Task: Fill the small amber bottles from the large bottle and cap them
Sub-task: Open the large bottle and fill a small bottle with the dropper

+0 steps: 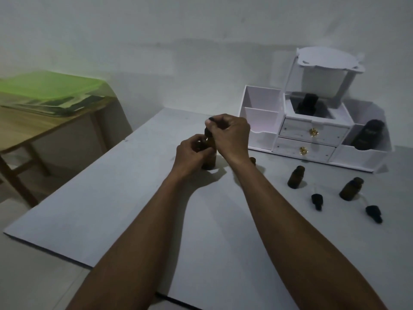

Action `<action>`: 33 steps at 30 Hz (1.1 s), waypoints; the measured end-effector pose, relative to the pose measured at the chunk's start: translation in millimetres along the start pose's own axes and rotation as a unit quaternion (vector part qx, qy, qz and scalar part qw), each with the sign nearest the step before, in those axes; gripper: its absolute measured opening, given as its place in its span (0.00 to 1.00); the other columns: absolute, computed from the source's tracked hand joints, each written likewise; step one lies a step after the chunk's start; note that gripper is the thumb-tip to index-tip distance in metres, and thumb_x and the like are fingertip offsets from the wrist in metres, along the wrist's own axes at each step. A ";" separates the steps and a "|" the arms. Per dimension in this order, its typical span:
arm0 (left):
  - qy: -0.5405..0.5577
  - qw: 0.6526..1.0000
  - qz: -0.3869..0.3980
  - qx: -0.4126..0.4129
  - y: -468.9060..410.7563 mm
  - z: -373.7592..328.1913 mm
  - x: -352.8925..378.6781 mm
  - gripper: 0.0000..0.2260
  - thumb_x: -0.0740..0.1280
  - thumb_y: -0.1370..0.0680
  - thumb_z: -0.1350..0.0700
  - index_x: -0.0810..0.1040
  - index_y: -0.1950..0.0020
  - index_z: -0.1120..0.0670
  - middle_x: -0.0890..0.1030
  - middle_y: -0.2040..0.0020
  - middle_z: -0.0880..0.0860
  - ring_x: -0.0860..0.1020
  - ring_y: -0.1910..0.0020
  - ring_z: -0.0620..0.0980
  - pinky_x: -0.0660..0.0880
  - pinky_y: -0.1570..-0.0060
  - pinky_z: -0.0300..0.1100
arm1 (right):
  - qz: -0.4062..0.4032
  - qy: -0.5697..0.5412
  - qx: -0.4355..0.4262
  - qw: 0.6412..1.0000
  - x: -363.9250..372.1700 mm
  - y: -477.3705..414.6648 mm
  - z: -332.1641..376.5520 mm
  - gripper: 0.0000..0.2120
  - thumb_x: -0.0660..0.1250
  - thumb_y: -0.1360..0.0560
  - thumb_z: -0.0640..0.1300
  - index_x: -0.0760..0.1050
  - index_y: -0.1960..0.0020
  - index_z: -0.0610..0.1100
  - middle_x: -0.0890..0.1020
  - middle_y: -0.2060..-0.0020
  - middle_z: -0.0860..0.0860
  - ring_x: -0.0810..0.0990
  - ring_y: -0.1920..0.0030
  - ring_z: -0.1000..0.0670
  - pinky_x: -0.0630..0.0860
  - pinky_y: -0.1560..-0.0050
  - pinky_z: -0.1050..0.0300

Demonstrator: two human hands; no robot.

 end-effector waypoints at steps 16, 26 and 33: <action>0.030 0.998 -0.048 -0.022 19.5 -7.4 -7.8 0.32 0.76 0.27 0.63 0.70 0.29 0.39 0.77 0.40 0.46 0.77 0.43 0.47 0.76 0.58 0.32 | -0.057 -0.109 -0.105 0.987 -57.9 -34.1 63.4 0.05 0.72 0.24 0.44 0.83 0.51 0.42 0.86 0.62 0.53 0.85 0.60 0.57 0.82 0.52 0.59; -0.016 0.990 -0.122 0.062 72.2 -33.1 17.3 0.08 0.75 0.25 0.62 0.84 0.54 0.49 0.84 0.60 0.43 0.83 0.60 0.38 0.78 0.56 0.31 | -0.063 -0.095 -0.039 0.993 -124.7 -23.7 10.0 0.06 0.71 0.23 0.43 0.83 0.47 0.44 0.85 0.59 0.54 0.84 0.61 0.62 0.80 0.55 0.68; 0.008 0.997 0.011 -0.075 66.2 -27.4 81.3 0.25 0.77 0.25 0.59 0.76 0.29 0.52 0.78 0.36 0.49 0.78 0.41 0.48 0.76 0.50 0.36 | -0.076 -0.117 0.007 0.990 -138.8 -15.2 -15.3 0.04 0.72 0.24 0.43 0.82 0.50 0.47 0.84 0.62 0.59 0.83 0.62 0.66 0.75 0.61 0.75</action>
Point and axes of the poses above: each hand's wrist, its own y-axis away from the middle knuckle, its own x-axis out of the palm, z = x × y, the point moved 5 cm from there along -y, towards the middle knuckle
